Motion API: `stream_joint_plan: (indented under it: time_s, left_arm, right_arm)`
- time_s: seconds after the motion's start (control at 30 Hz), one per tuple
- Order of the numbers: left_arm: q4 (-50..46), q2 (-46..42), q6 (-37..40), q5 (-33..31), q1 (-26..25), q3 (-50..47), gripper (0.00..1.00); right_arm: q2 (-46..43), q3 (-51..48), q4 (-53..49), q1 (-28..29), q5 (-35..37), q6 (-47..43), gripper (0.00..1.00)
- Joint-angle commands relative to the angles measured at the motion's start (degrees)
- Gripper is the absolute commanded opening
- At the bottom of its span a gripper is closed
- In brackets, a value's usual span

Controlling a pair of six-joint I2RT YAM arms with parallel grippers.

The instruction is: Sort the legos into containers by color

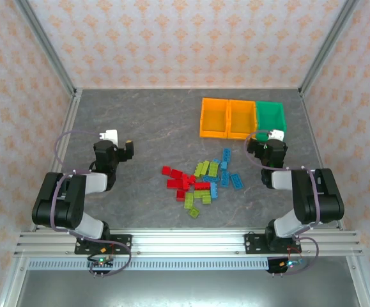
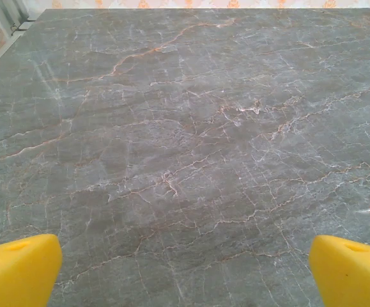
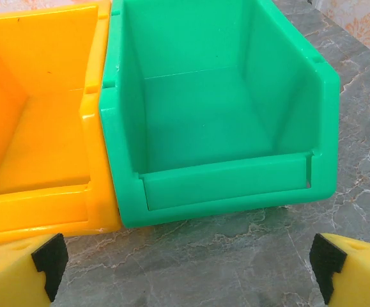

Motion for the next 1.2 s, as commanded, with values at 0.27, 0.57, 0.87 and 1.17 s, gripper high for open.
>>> stream_joint_plan:
  time_s: [0.27,0.57,0.87,1.17]
  left_arm:
    - [2.1,0.1,-0.2,-1.1,-0.3,0.4,1.00]
    - [2.1,0.1,-0.2,-1.1,-0.4,0.4,1.00]
    - [0.2,-3.6,0.8,-2.3,-1.4,-0.1,0.99]
    - [-34.2,-30.8,-2.4,-5.0,-16.6,8.1,1.00]
  right_arm:
    - [-0.6,0.0,1.0,-0.4,-0.6,-0.4,0.99]
    - [-0.7,-0.3,1.2,-0.5,0.5,0.0,0.99]
    - [-21.6,10.6,-40.7,-0.2,12.1,19.3,0.99]
    - [-28.7,21.9,-79.3,8.7,-9.8,30.7,1.00]
